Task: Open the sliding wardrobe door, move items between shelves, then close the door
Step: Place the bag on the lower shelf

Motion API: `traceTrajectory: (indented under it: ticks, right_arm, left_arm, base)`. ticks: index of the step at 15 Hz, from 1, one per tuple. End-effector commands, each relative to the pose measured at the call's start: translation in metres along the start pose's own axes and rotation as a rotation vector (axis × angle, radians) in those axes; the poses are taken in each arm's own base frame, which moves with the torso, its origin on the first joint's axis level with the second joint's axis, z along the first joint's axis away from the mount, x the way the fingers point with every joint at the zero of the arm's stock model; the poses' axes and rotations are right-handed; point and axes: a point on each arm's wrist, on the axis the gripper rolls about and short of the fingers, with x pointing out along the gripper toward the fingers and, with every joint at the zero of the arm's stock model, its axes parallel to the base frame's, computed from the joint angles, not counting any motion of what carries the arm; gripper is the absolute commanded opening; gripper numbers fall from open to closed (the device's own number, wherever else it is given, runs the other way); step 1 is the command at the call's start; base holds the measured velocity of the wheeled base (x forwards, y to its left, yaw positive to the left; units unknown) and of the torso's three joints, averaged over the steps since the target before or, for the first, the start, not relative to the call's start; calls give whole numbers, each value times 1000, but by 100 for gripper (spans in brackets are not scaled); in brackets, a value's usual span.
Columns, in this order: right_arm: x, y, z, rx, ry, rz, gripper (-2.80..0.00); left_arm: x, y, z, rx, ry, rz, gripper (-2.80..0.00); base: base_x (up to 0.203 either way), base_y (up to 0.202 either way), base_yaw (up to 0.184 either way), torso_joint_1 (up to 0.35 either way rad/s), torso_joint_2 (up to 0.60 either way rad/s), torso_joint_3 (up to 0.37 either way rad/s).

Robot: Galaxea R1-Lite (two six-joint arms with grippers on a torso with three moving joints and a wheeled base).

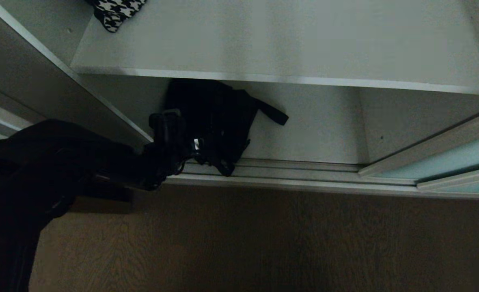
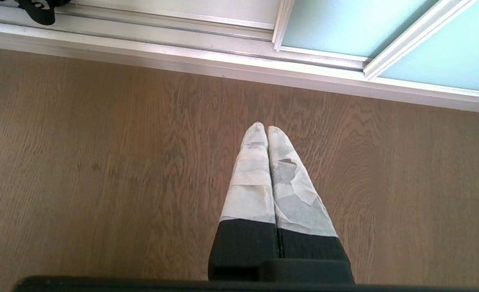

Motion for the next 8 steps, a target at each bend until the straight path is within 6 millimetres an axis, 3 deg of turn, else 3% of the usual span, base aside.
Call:
traceTrajectory:
  ticks: [1, 3, 4, 8]
  right_arm:
    - [0, 0, 0, 0, 0, 0, -280]
    - [0, 0, 0, 0, 0, 1, -280]
    - [0, 0, 0, 0, 0, 0, -280]
    - [0, 0, 0, 0, 0, 0, -280]
  left_arm:
    - [-27, 0, 11, 5, 14, -29, 0]
    - [-48, 3, 15, 18, 54, -35, 0]
    - [-63, 4, 11, 33, 102, -49, -280]
    - [-86, -2, -12, 24, 289, -107, -280]
  base:
    - [0, 0, 0, 0, 0, 0]
    - [0, 0, 0, 0, 0, 0]
    - [0, 0, 0, 0, 0, 0]
    - [0, 0, 0, 0, 0, 0]
